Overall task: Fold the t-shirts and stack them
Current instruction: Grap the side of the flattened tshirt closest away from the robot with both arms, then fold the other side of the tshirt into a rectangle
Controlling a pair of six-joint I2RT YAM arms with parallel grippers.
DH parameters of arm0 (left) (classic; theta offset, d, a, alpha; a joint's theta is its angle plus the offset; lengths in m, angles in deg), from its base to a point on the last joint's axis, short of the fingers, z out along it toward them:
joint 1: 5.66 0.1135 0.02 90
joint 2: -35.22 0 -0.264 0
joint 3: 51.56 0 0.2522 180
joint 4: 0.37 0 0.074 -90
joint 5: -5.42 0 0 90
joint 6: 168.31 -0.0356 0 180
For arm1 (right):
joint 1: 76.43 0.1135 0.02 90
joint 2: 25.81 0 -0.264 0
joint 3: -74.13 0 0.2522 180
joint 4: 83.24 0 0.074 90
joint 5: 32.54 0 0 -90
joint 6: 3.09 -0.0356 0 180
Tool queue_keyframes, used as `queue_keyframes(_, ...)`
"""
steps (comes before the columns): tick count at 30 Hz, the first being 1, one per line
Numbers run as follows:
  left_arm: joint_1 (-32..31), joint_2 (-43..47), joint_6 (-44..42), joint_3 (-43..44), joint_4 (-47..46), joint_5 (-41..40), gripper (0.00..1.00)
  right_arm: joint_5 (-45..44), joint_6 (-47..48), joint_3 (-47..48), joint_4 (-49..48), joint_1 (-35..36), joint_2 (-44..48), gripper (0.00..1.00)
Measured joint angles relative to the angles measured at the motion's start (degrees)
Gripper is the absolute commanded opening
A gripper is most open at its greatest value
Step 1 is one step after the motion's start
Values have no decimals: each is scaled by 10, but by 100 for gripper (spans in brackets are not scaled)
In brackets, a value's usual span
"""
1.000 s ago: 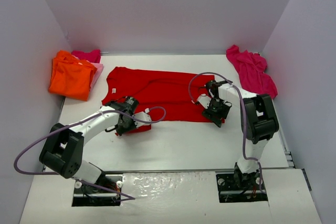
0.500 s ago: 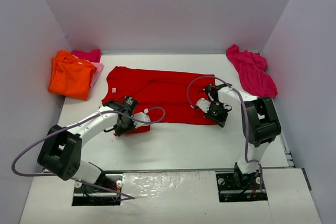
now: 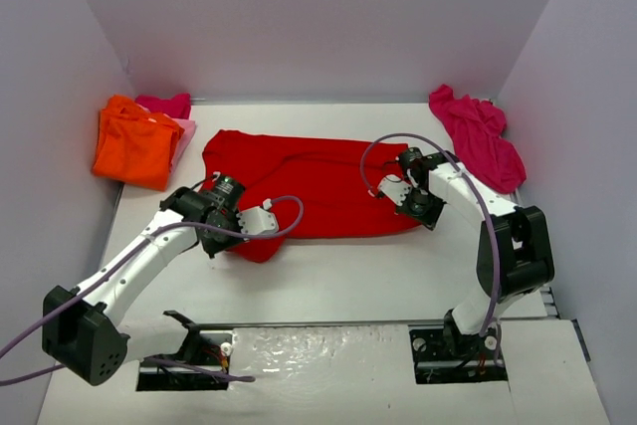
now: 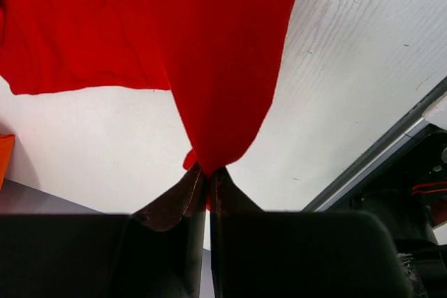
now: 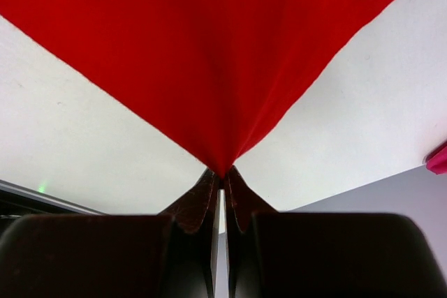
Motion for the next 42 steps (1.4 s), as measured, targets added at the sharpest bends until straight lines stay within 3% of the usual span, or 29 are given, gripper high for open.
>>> queue_keyframes(9,9,-42,-22,26,23,8,0,0,7,26,20,-1,-14,0)
queue_keyframes(21,98,-179,-59,153,-22,21,0,4,7,169,9,-25,-154,0)
queue_keyframes(32,171,-326,-82,315,-42,40,0,10,-1,260,2,-43,-246,0)
queue_keyframes(42,182,-471,-97,500,-17,44,0,11,-7,339,4,-45,-296,0)
